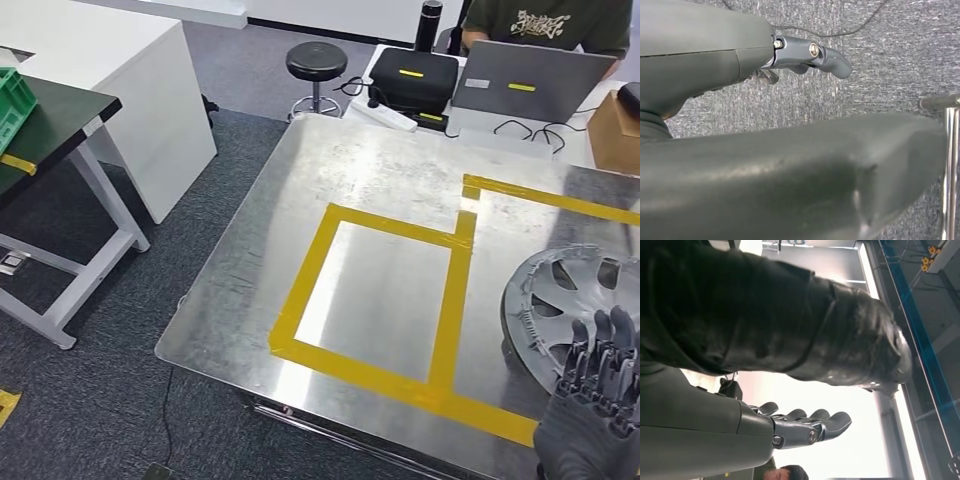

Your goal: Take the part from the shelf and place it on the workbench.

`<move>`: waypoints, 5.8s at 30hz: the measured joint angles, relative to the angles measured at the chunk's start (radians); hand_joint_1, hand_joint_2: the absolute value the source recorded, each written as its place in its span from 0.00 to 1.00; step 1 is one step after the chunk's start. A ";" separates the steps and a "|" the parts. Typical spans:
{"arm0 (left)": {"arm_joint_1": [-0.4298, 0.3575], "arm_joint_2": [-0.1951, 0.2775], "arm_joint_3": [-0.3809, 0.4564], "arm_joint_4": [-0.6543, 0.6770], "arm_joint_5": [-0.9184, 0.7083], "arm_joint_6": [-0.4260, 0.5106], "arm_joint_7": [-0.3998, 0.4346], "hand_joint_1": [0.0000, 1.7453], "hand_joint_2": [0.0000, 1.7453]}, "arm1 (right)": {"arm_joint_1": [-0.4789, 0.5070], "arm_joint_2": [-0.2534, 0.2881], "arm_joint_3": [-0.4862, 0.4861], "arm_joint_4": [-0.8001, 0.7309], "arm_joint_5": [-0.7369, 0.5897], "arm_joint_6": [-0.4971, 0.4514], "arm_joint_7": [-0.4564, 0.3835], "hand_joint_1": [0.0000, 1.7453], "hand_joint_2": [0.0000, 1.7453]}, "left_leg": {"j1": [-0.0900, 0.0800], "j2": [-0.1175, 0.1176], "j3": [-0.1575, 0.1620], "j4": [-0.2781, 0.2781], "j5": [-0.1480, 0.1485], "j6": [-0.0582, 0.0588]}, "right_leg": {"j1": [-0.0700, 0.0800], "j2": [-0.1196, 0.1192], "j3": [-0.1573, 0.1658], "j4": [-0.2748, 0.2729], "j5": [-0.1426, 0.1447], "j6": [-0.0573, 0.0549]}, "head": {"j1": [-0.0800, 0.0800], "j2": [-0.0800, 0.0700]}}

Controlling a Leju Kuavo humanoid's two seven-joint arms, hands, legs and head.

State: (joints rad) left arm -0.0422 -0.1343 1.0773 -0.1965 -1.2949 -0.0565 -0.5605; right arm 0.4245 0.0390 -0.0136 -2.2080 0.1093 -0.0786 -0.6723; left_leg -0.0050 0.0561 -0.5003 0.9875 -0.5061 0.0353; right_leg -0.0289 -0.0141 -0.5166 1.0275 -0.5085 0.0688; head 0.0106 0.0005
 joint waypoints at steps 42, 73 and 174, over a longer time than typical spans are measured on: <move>-0.001 0.009 0.008 0.000 -0.015 -0.002 -0.002 0.00 0.00 | 0.013 -0.106 0.126 0.004 0.085 -0.134 0.000 0.00 0.00 | 0.011 -0.049 -0.118 0.254 -0.098 -0.051 | 0.015 0.004 0.000 -0.078 0.033 -0.064 | -0.018 0.000; -0.002 0.015 0.033 0.000 -0.012 -0.011 -0.003 0.00 0.00 | -0.029 -0.164 0.164 0.036 0.074 -0.109 0.000 0.00 0.00 | 0.004 -0.067 -0.121 0.252 -0.071 -0.045 | 0.019 -0.025 -0.011 -0.073 0.033 -0.067 | -0.016 0.000; -0.002 0.012 0.061 -0.002 -0.030 -0.021 -0.035 0.00 0.00 | -0.155 -0.107 0.048 0.140 0.040 0.026 0.000 0.00 0.00 | 0.006 -0.066 0.019 0.000 -0.021 0.012 | 0.026 0.040 -0.126 0.019 0.044 -0.025 | -0.017 0.000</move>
State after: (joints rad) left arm -0.0438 -0.1219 1.1382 -0.1980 -1.3252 -0.0773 -0.5956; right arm 0.2697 -0.0682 0.0344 -2.0684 0.1493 -0.0526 -0.6725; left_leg 0.0013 -0.0097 -0.4811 0.9875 -0.5272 0.0472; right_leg -0.0032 0.0263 -0.6422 1.0468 -0.4647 0.0433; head -0.0065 0.0004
